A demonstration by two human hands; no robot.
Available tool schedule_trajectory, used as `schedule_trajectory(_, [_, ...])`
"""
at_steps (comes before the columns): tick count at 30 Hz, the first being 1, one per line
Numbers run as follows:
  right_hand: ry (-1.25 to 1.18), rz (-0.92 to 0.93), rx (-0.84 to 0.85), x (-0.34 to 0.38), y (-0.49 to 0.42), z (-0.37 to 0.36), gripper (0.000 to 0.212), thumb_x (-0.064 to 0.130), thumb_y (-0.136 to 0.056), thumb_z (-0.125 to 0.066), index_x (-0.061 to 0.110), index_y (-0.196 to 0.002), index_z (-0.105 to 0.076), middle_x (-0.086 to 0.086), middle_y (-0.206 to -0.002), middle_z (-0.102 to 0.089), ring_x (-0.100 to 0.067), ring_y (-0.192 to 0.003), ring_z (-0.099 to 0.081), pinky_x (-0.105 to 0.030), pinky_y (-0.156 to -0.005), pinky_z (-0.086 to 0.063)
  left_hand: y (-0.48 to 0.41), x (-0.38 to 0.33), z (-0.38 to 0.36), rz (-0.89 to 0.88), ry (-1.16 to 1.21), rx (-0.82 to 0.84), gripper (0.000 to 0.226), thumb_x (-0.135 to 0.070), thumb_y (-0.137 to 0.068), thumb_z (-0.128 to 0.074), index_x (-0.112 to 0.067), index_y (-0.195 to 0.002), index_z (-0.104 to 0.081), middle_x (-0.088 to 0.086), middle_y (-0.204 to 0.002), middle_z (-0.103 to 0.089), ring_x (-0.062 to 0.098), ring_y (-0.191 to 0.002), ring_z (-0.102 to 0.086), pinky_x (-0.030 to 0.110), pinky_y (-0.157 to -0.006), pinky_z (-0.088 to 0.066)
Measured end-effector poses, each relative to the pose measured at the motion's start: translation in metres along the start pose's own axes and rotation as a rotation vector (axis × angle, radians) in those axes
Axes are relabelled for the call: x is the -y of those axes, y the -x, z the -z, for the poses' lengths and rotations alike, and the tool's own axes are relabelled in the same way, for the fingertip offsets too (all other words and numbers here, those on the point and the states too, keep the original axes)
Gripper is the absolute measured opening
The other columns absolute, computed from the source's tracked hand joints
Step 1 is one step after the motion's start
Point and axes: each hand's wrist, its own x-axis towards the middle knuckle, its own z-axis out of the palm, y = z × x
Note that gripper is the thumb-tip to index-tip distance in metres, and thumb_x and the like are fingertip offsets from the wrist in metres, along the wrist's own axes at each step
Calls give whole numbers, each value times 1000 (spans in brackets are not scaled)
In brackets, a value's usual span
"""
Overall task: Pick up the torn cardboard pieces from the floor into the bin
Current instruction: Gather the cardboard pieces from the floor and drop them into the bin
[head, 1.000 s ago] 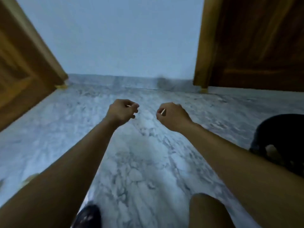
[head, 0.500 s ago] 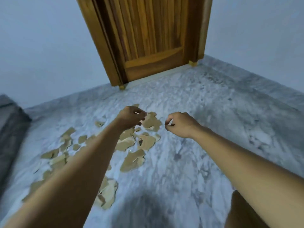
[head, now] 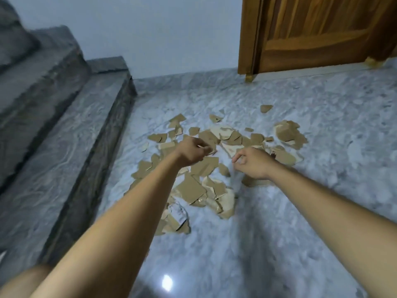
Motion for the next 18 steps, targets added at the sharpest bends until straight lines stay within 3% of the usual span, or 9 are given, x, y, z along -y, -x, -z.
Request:
schedule_trajectory(3, [30, 36, 93, 53, -14, -49, 13, 31, -89, -64, 26, -99, -71, 4, -102, -66, -20, -97, -64, -30, -80, -53, 20, 64, 34, 76, 10, -20, 27, -34, -94, -63, -12, -106, -73, 8, -103, -73, 22, -88, -67, 20, -54, -43])
schedule_trajectory(7, [73, 54, 180, 115, -34, -106, 15, 35, -89, -67, 26, -100, -73, 4, -100, -69, -18, -97, -65, -33, -88, -55, 44, 137, 77, 158, 28, -49, 21, -29, -94, -63, -12, -100, -73, 1, -96, -68, 15, -86, -60, 21, -59, -42])
schedule_trajectory(10, [58, 37, 225, 144, -49, -145, 16, 36, -79, -59, 29, -88, -70, 5, -103, -71, -18, -95, -66, -35, -86, -57, 60, 182, 96, 252, 75, -62, 19, -32, -92, -65, -16, -99, -73, -5, -89, -64, 14, -83, -57, 25, -70, -43])
schedule_trajectory(12, [94, 30, 293, 154, -54, -172, 11, 34, -82, -62, 30, -92, -67, 6, -107, -66, -19, -98, -64, -32, -85, -54, 69, 211, 95, 313, 107, -52, 17, -29, -90, -67, -15, -96, -74, -10, -85, -64, 12, -80, -57, 24, -70, -43])
schedule_trajectory(16, [260, -77, 407, 143, -68, -237, 56, 42, -83, -72, 20, -130, -54, -3, -120, -60, -29, -112, -61, -38, -95, -52, 83, 272, 69, 446, 84, -31, 20, -27, -83, -74, -16, -100, -72, -2, -94, -69, 11, -83, -63, 14, -59, -46])
schedule_trajectory(18, [304, -154, 396, 129, -79, -273, 78, 47, -77, -76, 14, -138, -42, -12, -131, -55, -34, -120, -56, -44, -97, -51, 86, 311, 46, 558, 25, -14, 39, -32, -79, -76, -18, -113, -65, 5, -110, -66, 21, -99, -64, 22, -71, -50])
